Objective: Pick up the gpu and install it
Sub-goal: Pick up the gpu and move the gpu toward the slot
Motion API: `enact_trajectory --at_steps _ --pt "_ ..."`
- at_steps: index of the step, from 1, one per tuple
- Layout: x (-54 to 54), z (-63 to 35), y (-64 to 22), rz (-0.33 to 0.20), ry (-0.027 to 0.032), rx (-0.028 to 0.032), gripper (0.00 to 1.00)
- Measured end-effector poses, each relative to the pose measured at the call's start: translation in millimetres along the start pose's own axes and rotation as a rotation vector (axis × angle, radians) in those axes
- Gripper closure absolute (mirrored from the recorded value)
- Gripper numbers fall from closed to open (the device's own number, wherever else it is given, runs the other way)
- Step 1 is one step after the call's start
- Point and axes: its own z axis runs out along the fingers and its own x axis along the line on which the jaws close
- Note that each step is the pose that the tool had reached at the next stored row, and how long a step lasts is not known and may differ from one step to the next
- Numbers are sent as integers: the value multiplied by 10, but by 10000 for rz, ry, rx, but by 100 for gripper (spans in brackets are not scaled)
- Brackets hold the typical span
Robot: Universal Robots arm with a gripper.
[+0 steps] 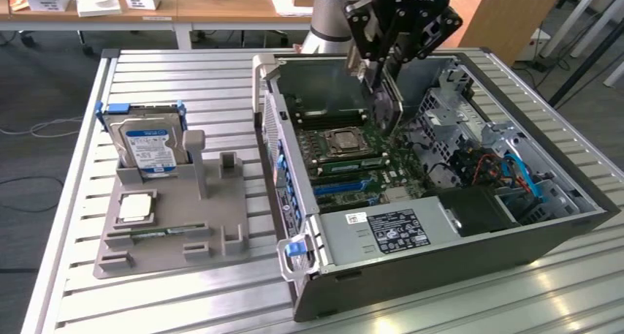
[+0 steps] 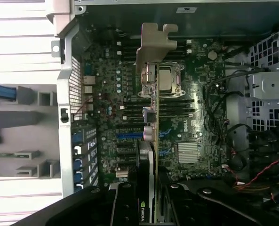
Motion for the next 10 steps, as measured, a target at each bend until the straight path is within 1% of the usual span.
enact_trajectory --at_steps 7,8,10 --pt "-252 5 15 -61 10 -46 73" --pt "-281 5 16 -80 11 -51 73" --pt "-292 5 16 -94 13 -52 73"
